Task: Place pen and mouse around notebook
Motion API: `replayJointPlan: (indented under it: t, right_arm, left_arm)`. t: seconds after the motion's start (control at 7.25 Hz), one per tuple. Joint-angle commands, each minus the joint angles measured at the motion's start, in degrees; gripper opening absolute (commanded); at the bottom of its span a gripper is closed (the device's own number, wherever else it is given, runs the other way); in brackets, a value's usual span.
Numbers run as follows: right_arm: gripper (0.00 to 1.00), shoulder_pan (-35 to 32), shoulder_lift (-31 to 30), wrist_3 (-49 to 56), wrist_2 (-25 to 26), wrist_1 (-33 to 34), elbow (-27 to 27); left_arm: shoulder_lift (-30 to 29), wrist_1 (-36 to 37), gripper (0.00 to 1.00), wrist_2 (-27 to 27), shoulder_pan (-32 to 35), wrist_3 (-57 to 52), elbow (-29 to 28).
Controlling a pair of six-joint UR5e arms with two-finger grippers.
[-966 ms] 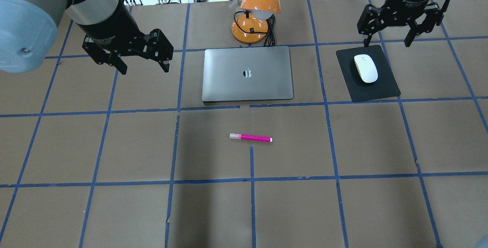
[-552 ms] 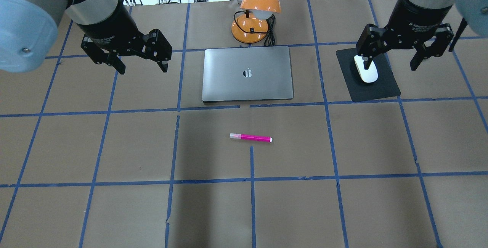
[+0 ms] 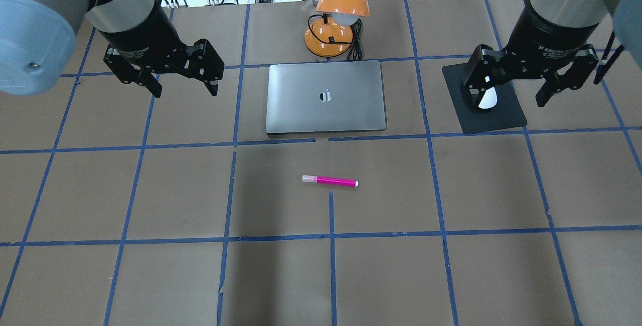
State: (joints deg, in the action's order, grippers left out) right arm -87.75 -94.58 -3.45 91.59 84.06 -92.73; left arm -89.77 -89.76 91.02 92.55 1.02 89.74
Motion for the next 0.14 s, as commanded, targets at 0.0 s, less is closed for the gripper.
replayJointPlan:
  t: [0.0]
  right_arm:
    - [1.00,-0.6,0.0,-0.6,-0.2,0.0,0.0]
  left_arm:
    - [-0.1,0.3,1.00,0.8,0.0,0.5,0.0]
